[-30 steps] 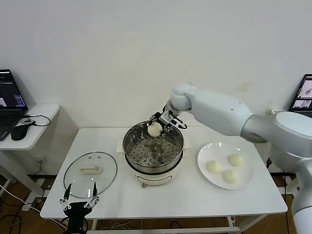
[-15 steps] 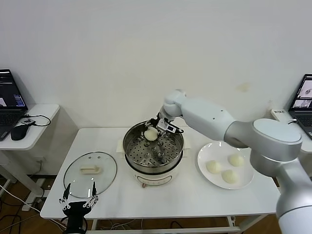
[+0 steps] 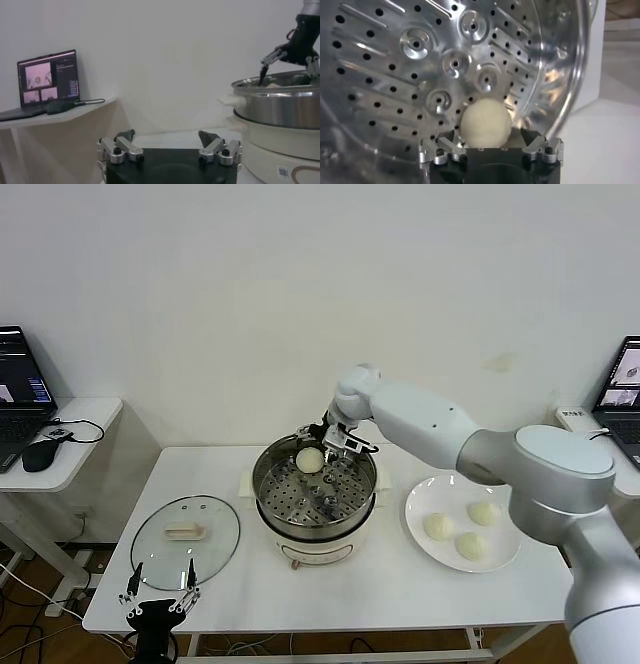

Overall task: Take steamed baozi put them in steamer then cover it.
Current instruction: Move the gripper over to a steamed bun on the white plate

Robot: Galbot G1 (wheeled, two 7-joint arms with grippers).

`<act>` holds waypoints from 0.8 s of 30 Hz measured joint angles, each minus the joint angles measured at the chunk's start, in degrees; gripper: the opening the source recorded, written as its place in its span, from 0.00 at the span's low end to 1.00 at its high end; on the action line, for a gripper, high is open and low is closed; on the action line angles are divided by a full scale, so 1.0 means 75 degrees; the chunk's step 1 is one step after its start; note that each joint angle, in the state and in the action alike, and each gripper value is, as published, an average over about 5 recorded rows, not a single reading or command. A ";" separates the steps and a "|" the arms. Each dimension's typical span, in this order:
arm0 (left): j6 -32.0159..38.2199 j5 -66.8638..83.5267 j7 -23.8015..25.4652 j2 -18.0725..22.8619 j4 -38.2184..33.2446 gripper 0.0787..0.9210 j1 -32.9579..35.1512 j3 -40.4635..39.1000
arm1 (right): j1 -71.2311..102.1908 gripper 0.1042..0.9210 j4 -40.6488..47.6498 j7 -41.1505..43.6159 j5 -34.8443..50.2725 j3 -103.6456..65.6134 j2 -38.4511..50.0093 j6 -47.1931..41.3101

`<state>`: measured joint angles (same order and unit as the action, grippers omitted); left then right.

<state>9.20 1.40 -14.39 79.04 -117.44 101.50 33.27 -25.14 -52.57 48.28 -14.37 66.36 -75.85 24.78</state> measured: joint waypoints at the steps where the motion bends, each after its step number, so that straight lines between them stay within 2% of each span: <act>1: -0.0011 -0.0007 -0.0004 0.0000 -0.0024 0.88 0.0023 -0.0004 | -0.0111 0.88 -0.0202 0.0087 0.0205 0.0045 0.0125 -0.0218; 8: -0.0308 0.0065 -0.0113 -0.0090 -0.0253 0.88 0.0068 0.0058 | -0.0811 0.88 -0.1757 0.0614 0.1457 0.0228 0.1339 -0.2043; 14: -0.0733 0.0388 -0.0124 -0.0251 -0.0492 0.88 -0.0013 0.0238 | -0.1069 0.88 -0.3086 0.0922 0.2028 0.0242 0.2722 -0.3476; 24: -0.0911 0.1192 0.0151 -0.0592 -0.0602 0.88 -0.0230 0.0367 | -0.0707 0.88 -0.4564 0.1273 0.2177 -0.0026 0.4986 -0.4599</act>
<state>2.37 10.34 -13.25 74.60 -121.96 99.78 36.02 -30.44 -86.80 57.83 1.96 66.17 -38.45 -9.71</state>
